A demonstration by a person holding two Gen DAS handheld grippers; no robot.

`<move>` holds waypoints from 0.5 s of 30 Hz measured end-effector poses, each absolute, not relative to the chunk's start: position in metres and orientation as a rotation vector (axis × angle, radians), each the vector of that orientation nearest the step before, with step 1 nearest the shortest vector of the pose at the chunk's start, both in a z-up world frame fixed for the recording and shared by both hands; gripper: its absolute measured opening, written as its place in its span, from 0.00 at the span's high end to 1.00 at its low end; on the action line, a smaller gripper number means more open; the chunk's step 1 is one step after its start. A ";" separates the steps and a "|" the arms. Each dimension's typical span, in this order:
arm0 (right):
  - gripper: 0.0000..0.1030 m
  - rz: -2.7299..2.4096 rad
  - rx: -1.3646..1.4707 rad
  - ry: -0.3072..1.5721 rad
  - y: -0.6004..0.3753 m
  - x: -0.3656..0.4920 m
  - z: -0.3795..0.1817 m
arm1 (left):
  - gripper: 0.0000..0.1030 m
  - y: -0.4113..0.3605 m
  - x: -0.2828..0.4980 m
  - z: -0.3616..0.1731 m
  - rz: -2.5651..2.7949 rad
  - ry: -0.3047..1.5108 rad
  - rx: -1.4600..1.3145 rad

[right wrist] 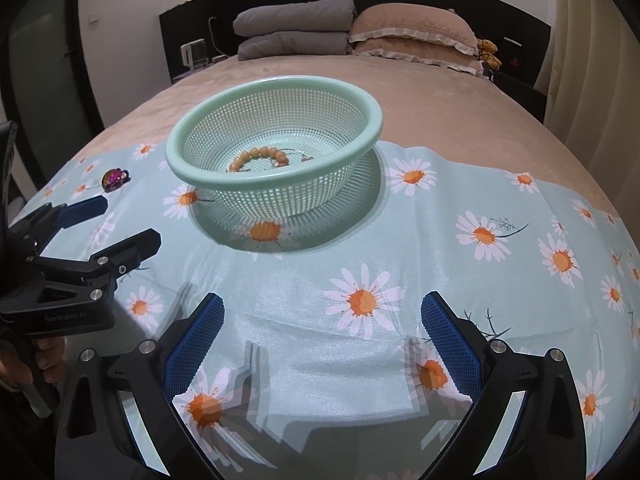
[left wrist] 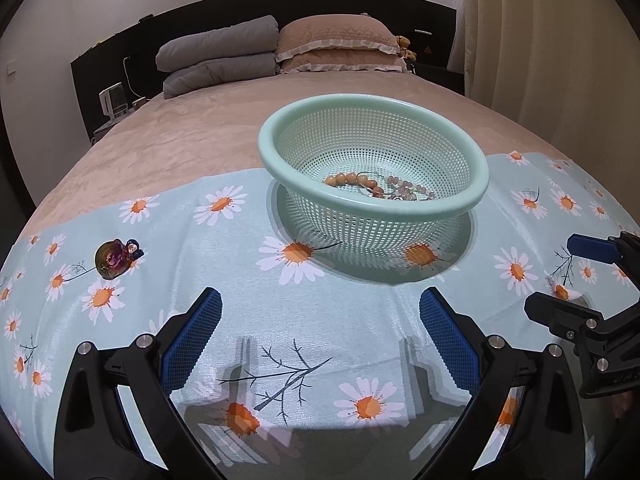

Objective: Organize jewelry

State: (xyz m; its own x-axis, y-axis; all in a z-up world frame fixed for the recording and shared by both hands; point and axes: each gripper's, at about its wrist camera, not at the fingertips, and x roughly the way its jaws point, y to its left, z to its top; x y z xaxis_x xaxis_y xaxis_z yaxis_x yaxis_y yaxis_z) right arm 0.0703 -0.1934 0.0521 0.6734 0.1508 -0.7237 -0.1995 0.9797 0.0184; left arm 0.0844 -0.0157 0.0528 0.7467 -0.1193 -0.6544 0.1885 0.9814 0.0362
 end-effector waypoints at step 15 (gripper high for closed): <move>0.08 0.213 -0.084 0.826 -0.190 0.071 0.048 | 0.06 -0.017 0.085 0.051 -0.163 0.710 0.126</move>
